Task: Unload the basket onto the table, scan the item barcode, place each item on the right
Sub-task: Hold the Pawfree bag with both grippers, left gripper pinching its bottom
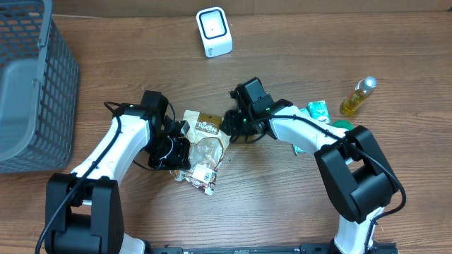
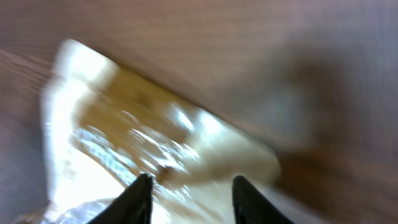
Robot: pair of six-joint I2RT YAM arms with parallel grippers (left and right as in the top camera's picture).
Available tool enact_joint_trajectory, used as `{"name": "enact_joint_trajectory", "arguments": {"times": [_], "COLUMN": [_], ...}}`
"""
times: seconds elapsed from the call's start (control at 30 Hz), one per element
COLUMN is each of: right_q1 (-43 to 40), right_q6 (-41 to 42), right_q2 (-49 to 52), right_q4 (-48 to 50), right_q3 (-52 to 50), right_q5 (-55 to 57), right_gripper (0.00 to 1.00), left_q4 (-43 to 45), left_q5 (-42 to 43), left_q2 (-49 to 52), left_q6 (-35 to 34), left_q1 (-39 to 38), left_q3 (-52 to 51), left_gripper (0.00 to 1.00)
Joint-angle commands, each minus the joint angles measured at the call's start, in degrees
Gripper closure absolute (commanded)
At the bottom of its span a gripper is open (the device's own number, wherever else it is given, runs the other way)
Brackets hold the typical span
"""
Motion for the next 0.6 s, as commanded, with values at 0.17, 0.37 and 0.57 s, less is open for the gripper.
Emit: {"name": "enact_joint_trajectory", "arguments": {"times": [0.17,0.37,0.57], "right_q1": [0.5,3.3,3.7], "right_q6": [-6.3,-9.8,-9.8], "right_q2": [-1.6,3.7,5.4], "right_q4": [10.2,14.2,12.8], "right_q3": [0.2,0.2,0.2], "right_q5": [-0.4,-0.3,-0.3], "right_gripper": [0.43,0.32,0.34], "left_q4": [-3.0,-6.7,-5.0], "left_q5": [0.0,-0.2,-6.5], "left_q2": [0.5,0.5,0.5], "left_q6": [-0.6,-0.6,-7.8], "left_q1": [-0.2,-0.2,-0.2], "left_q3": [-0.3,-0.3,-1.4], "left_gripper": [0.93,0.93,0.91]}}
